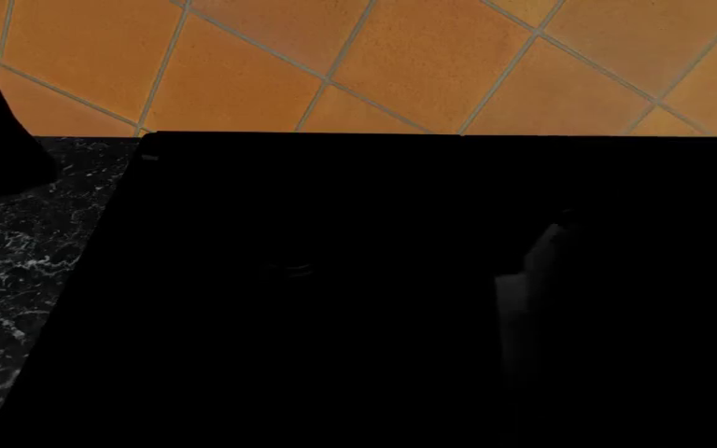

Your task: Pick the lobster from the counter and place it in the microwave.

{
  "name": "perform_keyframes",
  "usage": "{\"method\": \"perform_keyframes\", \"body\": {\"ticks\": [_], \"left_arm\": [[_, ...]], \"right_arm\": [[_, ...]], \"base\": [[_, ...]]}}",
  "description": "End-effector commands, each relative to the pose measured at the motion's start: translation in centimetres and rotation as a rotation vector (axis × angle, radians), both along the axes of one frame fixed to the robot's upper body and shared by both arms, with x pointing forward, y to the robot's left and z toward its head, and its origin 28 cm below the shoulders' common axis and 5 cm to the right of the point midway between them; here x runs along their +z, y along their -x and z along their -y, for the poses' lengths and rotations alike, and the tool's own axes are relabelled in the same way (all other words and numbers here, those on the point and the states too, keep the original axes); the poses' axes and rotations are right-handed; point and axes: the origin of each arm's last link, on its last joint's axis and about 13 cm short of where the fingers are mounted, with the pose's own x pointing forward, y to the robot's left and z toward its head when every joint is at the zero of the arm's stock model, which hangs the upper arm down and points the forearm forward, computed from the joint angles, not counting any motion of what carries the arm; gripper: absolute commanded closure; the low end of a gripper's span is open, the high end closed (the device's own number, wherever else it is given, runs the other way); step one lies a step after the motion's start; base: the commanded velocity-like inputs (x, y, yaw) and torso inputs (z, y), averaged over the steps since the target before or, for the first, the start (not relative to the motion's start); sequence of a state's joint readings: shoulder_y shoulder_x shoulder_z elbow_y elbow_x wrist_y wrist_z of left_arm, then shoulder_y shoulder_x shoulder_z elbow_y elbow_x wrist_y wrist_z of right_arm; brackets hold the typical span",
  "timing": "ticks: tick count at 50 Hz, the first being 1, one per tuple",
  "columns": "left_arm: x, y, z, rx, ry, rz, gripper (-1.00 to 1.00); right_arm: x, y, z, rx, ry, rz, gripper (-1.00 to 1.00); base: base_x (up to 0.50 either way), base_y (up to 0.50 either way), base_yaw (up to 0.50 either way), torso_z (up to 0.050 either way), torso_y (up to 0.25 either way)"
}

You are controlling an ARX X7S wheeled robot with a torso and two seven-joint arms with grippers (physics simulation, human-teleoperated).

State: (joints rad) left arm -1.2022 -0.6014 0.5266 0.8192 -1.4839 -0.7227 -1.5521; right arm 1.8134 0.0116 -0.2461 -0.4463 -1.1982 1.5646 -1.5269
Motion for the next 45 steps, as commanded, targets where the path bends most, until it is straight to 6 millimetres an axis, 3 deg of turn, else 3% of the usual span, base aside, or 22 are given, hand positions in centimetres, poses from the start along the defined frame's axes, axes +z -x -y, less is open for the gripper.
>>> {"method": "perform_keyframes", "body": {"ticks": [1, 18, 45], "left_arm": [[0.7, -0.4, -0.1, -0.007, 0.025, -0.002, -1.0], [0.5, -0.2, -0.3, 0.002, 0.017, -0.009, -1.0], [0.4, -0.2, -0.3, -0.002, 0.014, -0.015, -1.0]], "right_arm": [[-2.8, -0.9, 0.8, 0.053, -0.054, -0.039, -1.0], [-7.9, -2.0, 1.1, 0.057, -0.083, -0.113, -1.0], [-14.1, -2.5, 1.9, 0.064, -0.147, -0.267, -1.0]], "base": [[0.0, 0.0, 0.0, 0.0, 0.0], [0.0, 0.0, 0.0, 0.0, 0.0], [0.0, 0.0, 0.0, 0.0, 0.0]]}}
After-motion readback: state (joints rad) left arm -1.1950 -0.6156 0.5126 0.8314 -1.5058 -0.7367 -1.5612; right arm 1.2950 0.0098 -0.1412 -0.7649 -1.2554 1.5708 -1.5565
